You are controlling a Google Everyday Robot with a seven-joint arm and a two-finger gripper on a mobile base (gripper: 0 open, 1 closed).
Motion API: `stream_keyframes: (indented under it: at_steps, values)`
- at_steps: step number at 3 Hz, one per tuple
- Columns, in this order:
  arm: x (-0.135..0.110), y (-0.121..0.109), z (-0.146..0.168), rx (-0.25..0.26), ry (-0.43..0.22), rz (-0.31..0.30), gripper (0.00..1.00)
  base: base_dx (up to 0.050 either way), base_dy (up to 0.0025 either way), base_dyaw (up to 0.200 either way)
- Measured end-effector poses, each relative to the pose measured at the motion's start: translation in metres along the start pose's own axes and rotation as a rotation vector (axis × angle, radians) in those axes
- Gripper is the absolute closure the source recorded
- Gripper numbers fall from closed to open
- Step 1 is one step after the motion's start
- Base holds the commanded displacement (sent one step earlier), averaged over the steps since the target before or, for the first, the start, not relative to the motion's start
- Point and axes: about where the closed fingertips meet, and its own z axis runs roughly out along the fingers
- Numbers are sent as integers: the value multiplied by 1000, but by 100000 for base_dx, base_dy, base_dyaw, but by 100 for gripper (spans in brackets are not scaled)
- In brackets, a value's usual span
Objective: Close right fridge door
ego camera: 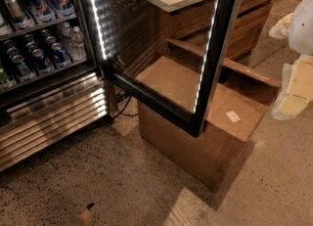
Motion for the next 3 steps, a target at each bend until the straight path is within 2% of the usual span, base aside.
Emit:
stream_keyframes:
  at_steps: [2,3]
  values:
    - [2,-2,5,-3,6,15,0,0,0,0]
    - [8,-3,35,-65,22,36,0,0,0,0]
